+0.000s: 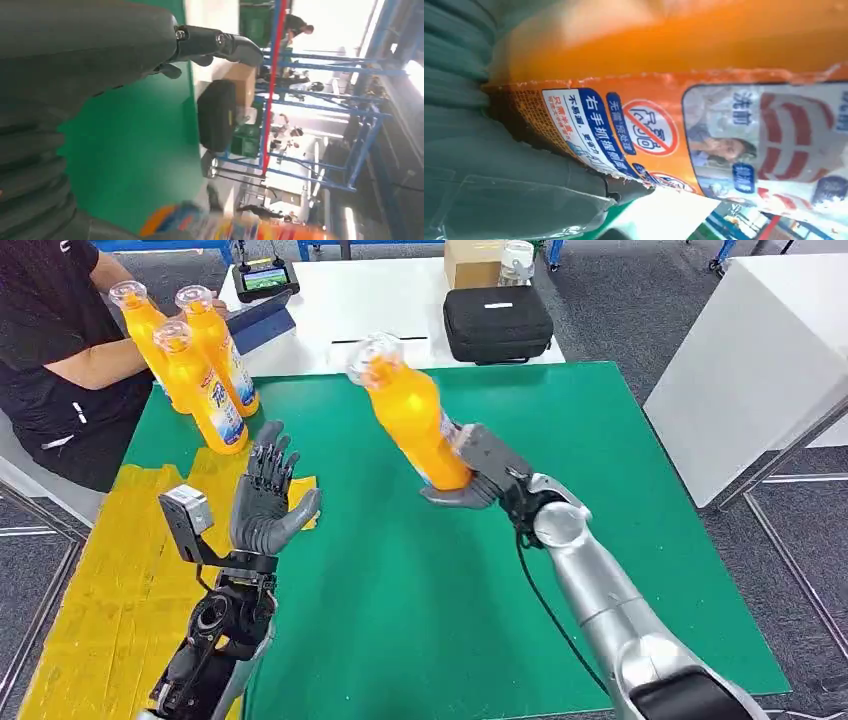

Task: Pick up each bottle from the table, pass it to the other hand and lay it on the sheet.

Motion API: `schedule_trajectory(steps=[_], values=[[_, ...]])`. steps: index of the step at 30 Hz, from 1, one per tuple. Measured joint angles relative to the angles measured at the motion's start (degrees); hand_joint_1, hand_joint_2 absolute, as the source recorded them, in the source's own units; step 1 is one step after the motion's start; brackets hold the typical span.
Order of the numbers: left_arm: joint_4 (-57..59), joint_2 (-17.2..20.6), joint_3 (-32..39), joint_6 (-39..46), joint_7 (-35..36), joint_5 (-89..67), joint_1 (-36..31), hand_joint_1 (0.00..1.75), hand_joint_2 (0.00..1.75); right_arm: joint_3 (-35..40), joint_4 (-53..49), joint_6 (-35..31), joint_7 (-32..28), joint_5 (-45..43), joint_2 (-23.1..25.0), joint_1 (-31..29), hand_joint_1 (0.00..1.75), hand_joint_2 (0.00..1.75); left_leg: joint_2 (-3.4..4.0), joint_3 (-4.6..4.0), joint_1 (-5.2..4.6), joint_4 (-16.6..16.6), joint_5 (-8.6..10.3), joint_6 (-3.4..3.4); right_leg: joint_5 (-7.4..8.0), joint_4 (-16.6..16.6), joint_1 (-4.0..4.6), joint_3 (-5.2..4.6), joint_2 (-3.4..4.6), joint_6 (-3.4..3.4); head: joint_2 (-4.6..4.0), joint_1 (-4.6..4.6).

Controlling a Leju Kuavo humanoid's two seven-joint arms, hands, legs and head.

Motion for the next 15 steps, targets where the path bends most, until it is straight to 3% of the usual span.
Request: schedule_trajectory(steps=[7,15], values=[[-0.9,-0.35,-1.16,0.33,-0.02,-0.46,-0.93,0.0,1.75,1.73,4.56,-1.3,1.78,0.97,5.85,-4.38,1.75,1.75,-0.05,-0.06,0.01,0.0,0.0,0.0,-0.02,0.01,0.0,-0.05,-0.01,0.0,0.0,-0.02],[-1.25,-0.46,-1.79,0.7,-0.09,-0.48,-1.44,0.0,1.75,3.1,8.64,-1.01,2.37,1.64,8.75,-6.52,1.75,1.75,-0.05,-0.11,-0.01,0.0,0.0,0.0,-0.01,0.0,-0.09,-0.08,-0.01,0.0,0.0,0.02]])
